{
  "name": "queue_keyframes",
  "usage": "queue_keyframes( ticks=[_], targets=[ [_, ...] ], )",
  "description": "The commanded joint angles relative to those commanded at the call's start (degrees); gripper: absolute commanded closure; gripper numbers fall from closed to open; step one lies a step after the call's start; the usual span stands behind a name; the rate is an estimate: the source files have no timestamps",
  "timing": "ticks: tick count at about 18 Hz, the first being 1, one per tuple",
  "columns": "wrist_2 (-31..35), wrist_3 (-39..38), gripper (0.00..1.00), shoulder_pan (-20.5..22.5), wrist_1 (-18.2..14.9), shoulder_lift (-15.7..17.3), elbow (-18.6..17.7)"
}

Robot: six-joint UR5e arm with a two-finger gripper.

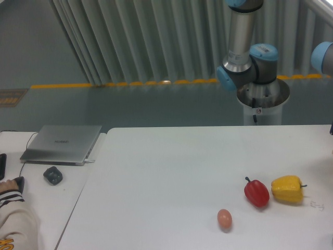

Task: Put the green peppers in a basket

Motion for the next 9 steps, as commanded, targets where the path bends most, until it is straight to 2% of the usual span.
queue_keyframes(
  ticks=[3, 9],
  targets=[
    [-0.1, -2.9, 0.0, -1.9, 4.3, -1.7, 0.9],
    [0.0, -15.8, 0.0, -3.1, 7.7, -4.1, 1.0]
  ],
)
